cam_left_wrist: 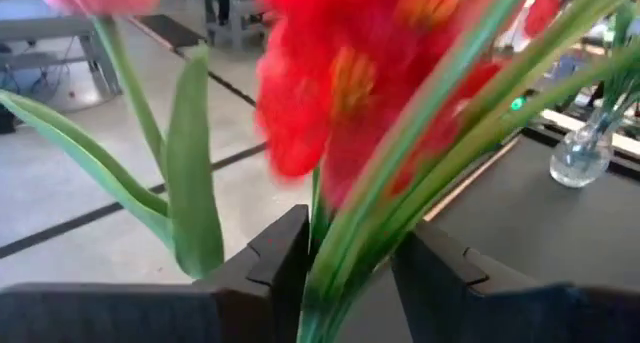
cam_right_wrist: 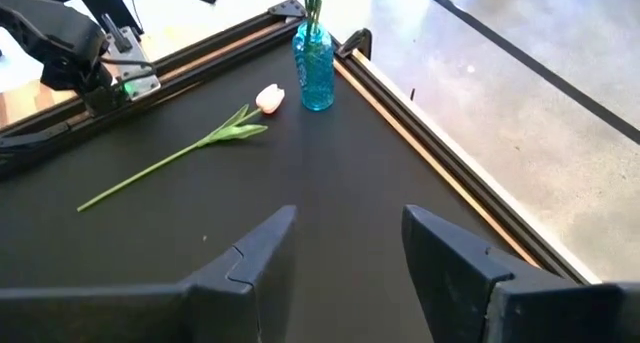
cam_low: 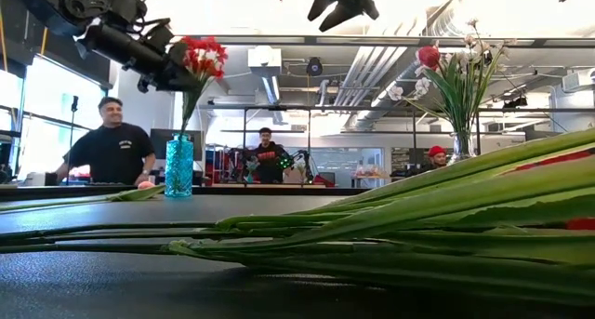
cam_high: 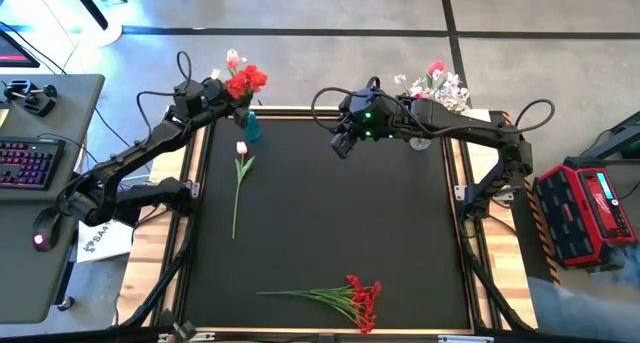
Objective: Sort flowers into vase by color
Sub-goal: Put the top red flowers into the blue vase
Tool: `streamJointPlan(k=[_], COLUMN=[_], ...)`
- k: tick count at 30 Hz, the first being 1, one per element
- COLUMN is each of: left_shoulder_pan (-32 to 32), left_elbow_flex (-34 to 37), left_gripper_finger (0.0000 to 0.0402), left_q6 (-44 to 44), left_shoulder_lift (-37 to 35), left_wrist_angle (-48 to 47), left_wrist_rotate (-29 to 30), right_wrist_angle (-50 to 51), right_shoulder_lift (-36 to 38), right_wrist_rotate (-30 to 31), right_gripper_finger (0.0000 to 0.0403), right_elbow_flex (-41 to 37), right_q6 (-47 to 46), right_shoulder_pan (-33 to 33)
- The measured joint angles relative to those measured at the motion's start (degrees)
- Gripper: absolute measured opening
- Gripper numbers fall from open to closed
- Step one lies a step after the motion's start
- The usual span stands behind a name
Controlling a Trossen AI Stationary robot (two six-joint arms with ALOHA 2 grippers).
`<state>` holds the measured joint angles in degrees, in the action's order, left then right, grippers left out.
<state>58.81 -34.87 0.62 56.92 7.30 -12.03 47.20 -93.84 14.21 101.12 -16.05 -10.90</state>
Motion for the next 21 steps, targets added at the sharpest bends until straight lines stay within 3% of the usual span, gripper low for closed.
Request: streamJointPlan(k=[8, 21], left_shoulder_pan=[0.0, -0.04], left_elbow_flex=[-0.04, -0.09], left_gripper_finger=[0.0141, 0.0141], left_q6=[2.87, -8.3], left_shoulder_lift=[-6.44, -14.43], left_wrist_angle=[-2.5, -7.71], left_wrist_rotate=[1.62, 3.61], right_wrist_angle=[0.41, 0.13], right_shoulder_lift=[-0.02, -0.02], right_wrist_rotate=[-1.18, -2.42], right_gripper_finger=[0.0169, 0.0169], right_elbow_flex=[0.0, 0.0], right_q6=[0.01, -0.46], right_shoulder_pan=[0.0, -0.09])
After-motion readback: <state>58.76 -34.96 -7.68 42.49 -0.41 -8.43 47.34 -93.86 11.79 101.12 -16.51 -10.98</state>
